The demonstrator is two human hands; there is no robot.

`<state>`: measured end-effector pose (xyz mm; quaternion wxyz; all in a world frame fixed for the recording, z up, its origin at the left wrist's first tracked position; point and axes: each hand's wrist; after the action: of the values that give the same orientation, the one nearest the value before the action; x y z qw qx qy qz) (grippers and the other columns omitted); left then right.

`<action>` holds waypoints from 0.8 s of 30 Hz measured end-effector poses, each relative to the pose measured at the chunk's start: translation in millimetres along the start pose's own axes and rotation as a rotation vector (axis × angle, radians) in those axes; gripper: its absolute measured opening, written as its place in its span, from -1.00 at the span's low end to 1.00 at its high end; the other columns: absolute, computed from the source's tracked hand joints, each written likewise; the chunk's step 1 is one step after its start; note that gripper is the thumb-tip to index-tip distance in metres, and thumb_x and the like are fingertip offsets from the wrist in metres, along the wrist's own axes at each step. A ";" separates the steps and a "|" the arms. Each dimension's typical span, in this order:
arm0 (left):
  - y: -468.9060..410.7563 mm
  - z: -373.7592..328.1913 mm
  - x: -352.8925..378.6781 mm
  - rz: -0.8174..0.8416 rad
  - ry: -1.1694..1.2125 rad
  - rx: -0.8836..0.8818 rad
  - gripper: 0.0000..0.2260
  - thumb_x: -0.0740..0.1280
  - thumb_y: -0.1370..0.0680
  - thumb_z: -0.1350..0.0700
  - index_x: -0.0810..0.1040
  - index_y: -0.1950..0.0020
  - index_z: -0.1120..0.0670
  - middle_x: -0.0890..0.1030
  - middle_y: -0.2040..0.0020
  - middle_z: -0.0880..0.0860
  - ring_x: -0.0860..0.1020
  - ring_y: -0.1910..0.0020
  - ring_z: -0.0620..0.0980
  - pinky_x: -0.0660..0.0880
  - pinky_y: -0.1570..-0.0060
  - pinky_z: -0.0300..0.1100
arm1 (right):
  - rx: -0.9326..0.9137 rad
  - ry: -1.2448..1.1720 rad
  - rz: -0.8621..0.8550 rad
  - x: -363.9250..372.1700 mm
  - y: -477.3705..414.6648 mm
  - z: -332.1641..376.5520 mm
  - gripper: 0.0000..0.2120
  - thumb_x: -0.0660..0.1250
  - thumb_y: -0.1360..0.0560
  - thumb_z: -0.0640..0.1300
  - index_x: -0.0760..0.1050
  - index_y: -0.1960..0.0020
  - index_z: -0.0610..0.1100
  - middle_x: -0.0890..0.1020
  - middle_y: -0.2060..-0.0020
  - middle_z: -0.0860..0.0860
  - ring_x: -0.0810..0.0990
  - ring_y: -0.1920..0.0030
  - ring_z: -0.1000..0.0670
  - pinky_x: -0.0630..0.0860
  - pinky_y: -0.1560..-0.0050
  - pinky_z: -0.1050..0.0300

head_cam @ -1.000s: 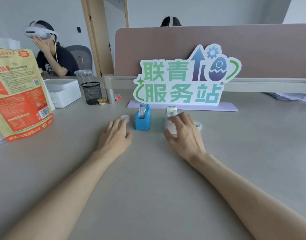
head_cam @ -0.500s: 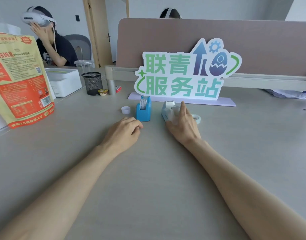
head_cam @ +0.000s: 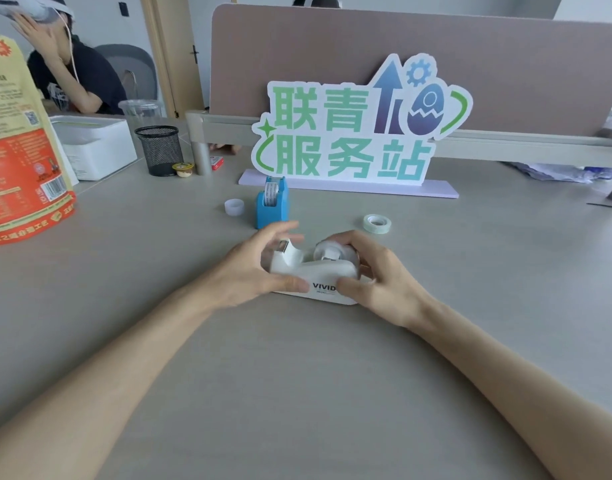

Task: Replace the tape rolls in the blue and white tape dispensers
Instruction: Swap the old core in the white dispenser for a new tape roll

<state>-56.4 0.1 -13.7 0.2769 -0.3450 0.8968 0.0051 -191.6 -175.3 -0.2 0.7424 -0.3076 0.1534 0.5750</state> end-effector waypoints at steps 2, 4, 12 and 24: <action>-1.9 -1.4 1.7 -0.021 0.015 -0.022 -0.38 0.54 -0.08 -0.21 0.49 -0.11 -0.26 0.53 -0.04 -0.20 0.53 0.04 -0.31 0.42 -0.02 -0.30 | -0.098 0.086 -0.025 1.8 1.1 3.2 -0.49 0.33 -0.47 -0.13 0.37 -0.39 0.10 0.61 -0.09 0.14 0.56 -0.10 0.10 0.48 -0.09 0.32; -2.1 -1.0 3.3 -0.031 0.032 -0.016 -0.44 0.56 -0.08 -0.18 0.53 -0.04 -0.18 0.53 0.02 -0.08 0.54 0.12 -0.12 0.48 0.05 -0.20 | -0.265 0.250 -0.066 3.9 2.2 4.8 -0.52 0.29 -0.56 -0.14 0.33 -0.46 0.06 0.54 -0.19 0.10 0.49 -0.20 0.18 0.39 -0.19 0.38; -1.5 -0.4 6.2 -0.042 0.048 -0.026 -0.46 0.57 -0.10 -0.16 0.51 -0.02 -0.18 0.52 0.02 -0.08 0.53 0.14 -0.15 0.52 0.04 -0.20 | -0.357 0.452 -0.049 2.1 -4.7 2.2 -0.75 0.23 -0.57 -0.05 0.60 -0.17 0.01 0.56 -0.15 0.11 0.58 -0.12 0.06 0.56 -0.01 0.03; -1.0 -1.4 3.6 -0.004 0.066 -0.015 -0.49 0.59 -0.16 -0.10 0.51 -0.04 -0.10 0.53 0.08 -0.08 0.51 0.17 -0.12 0.49 0.14 -0.20 | -0.292 0.235 -0.133 -0.4 -4.1 0.1 -0.79 0.26 -0.58 -0.13 0.64 -0.12 -0.07 0.64 -0.07 0.09 0.61 0.05 0.03 0.53 0.01 0.12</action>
<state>-58.6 -3.2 -14.1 0.2446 -0.3486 0.9048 -0.0003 -187.8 -176.2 1.2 0.7032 -0.4865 0.1331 0.5011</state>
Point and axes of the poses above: each hand's wrist, its own y-axis away from the middle knuckle, its own x-axis out of the palm, z = x × y
